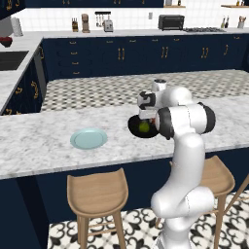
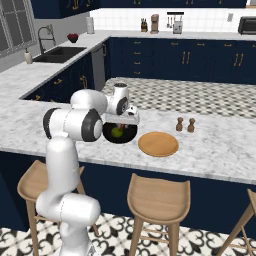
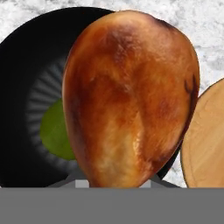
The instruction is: Pick the chicken drumstick and lime from their plates and place them in the bowl. Then put the bowl in the fridge.
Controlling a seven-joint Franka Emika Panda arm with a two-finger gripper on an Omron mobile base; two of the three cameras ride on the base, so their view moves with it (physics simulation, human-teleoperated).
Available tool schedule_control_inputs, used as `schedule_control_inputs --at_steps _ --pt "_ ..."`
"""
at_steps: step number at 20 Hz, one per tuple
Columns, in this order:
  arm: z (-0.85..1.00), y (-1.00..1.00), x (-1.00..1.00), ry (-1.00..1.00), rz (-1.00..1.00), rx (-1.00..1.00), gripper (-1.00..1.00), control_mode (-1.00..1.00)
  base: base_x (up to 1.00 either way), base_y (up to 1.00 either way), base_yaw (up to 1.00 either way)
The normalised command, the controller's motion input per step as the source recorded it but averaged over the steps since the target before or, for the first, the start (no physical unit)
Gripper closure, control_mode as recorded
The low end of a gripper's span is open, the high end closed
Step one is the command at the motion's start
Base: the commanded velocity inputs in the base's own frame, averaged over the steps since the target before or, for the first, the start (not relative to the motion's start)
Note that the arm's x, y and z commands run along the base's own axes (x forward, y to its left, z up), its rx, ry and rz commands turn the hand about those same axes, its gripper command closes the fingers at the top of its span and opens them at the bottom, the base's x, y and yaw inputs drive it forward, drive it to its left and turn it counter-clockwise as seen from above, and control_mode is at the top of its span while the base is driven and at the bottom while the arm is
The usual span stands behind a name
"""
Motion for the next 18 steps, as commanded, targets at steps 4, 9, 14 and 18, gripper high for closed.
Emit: schedule_control_inputs --at_steps 4,9,14,18 --pt "-0.25 0.0 0.0 0.0 0.03 0.0 1.0 -1.0 0.0 0.0 0.0" --pt "-0.15 0.0 0.0 0.0 0.03 0.0 1.0 -1.0 0.0 0.0 0.0" --pt "-0.03 0.0 0.0 0.02 0.01 0.0 -1.0 -1.0 0.0 0.0 0.0" --pt "-0.09 0.0 0.0 0.03 0.01 0.0 -1.0 -1.0 0.0 0.0 0.0"
